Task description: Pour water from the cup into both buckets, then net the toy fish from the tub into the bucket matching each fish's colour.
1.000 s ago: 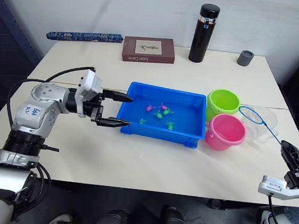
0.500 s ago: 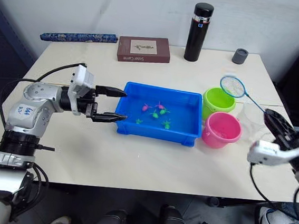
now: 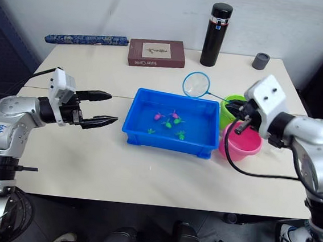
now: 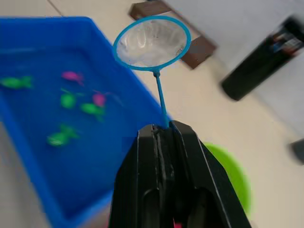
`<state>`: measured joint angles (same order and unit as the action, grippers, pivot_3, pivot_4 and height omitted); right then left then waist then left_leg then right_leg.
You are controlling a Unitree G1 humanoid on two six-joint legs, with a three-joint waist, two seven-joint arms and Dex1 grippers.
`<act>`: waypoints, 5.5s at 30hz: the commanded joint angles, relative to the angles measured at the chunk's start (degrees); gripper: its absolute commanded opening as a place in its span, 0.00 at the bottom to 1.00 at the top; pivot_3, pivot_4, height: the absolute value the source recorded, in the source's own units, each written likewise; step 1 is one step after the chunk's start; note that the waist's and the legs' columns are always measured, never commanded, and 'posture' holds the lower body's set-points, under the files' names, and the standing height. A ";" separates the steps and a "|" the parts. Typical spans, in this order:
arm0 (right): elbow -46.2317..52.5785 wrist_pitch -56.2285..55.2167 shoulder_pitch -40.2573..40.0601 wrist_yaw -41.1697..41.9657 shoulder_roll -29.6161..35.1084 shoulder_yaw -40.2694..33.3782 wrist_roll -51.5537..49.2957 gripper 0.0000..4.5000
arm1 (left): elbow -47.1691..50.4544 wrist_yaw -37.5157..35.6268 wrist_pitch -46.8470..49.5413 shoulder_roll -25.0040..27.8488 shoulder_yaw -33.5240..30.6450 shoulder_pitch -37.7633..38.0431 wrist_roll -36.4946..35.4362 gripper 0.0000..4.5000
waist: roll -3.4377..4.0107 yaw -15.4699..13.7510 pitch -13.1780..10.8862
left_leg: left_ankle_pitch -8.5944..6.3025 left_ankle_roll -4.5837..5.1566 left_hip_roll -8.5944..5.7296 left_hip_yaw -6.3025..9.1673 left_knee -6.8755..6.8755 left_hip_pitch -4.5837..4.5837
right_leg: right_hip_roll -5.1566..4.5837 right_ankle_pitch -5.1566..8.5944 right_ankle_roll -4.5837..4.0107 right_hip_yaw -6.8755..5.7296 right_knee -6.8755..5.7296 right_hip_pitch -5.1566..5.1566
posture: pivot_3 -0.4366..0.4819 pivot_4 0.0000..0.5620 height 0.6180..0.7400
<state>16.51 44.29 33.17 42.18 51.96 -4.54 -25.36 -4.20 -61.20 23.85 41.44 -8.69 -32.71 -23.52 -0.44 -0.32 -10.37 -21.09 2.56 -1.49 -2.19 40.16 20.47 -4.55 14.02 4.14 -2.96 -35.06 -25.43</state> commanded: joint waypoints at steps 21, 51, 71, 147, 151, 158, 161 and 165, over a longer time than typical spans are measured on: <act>-16.58 47.10 23.93 -8.49 -17.63 3.15 -7.37 0.00 | 12.50 6.92 4.18 1.79 -4.43 8.44 -4.13 0.99 | 0.01 0.57 0.00 | -0.04 -0.03 -0.03 -0.02 -0.10 0.16 | -0.02 0.02 -0.04 -0.04 0.02 -0.18 | 0.48 0.27 1.00; -31.76 48.15 28.31 -26.58 -30.77 -5.32 -4.94 0.00 | 17.64 9.56 7.39 3.17 -6.58 12.05 -6.59 0.99 | 0.02 1.22 0.00 | -0.03 -0.04 -0.05 -0.02 -0.12 0.19 | -0.01 0.02 -0.04 -0.04 0.01 -0.22 | 0.48 0.27 1.00; -12.25 40.71 18.30 -18.27 -21.54 -0.93 -5.73 0.00 | 14.27 7.35 5.54 3.41 -4.34 8.65 -5.77 0.99 | 0.03 1.77 0.00 | -0.02 -0.04 -0.06 0.01 -0.12 0.76 | -0.01 0.02 -0.03 -0.05 0.02 -0.75 | 0.48 0.27 1.00; 1.32 -65.26 -54.02 -23.76 3.96 -30.58 60.67 0.00 | -12.09 -10.04 -12.22 -6.22 9.16 -11.42 1.77 0.99 | 0.01 -1.07 0.00 | 0.06 0.02 -0.20 -0.13 -0.06 0.07 | 0.08 -0.05 0.10 0.05 0.06 -0.02 | 0.48 0.27 1.00; 1.63 -67.30 -54.38 -31.00 1.28 -30.58 67.53 0.00 | -11.66 -9.81 -12.01 -6.42 8.97 -11.06 1.61 0.99 | 0.02 -1.00 0.00 | 0.07 0.00 -0.20 -0.13 -0.07 0.06 | 0.09 -0.04 0.09 0.06 0.05 -0.02 | 0.48 0.27 1.00; -0.26 -69.32 -57.39 -42.96 -0.33 -30.40 77.92 0.00 | -10.05 -9.18 -11.33 -6.00 8.26 -9.81 1.19 0.99 | 0.02 -1.02 0.01 | 0.07 -0.02 -0.20 -0.16 -0.08 0.03 | 0.09 -0.03 0.07 0.10 0.03 -0.01 | 0.48 0.27 1.00; -2.20 -69.44 -58.28 -46.77 0.11 -29.27 81.00 0.00 | -8.98 -8.83 -10.89 -5.83 8.02 -9.07 1.04 0.99 | 0.02 -0.97 0.01 | 0.08 -0.02 -0.20 -0.19 -0.08 0.01 | 0.10 -0.03 0.07 0.13 0.03 0.00 | 0.48 0.27 1.00; -3.55 -69.47 -59.04 -49.37 0.30 -28.98 81.93 0.00 | -8.27 -8.55 -10.27 -5.51 7.60 -8.71 0.94 0.99 | 0.02 -0.94 0.01 | 0.08 -0.04 -0.19 -0.20 -0.09 -0.01 | 0.11 -0.03 0.06 0.14 0.02 0.00 | 0.48 0.27 1.00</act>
<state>12.82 -25.07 -25.70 -5.45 51.94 -32.32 56.60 -14.34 -70.03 13.42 34.98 0.39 -41.54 -21.80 -0.42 -1.26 -10.36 -21.01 2.52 -1.69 -2.39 40.07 20.45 -4.44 13.99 4.20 -2.81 -35.04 -25.43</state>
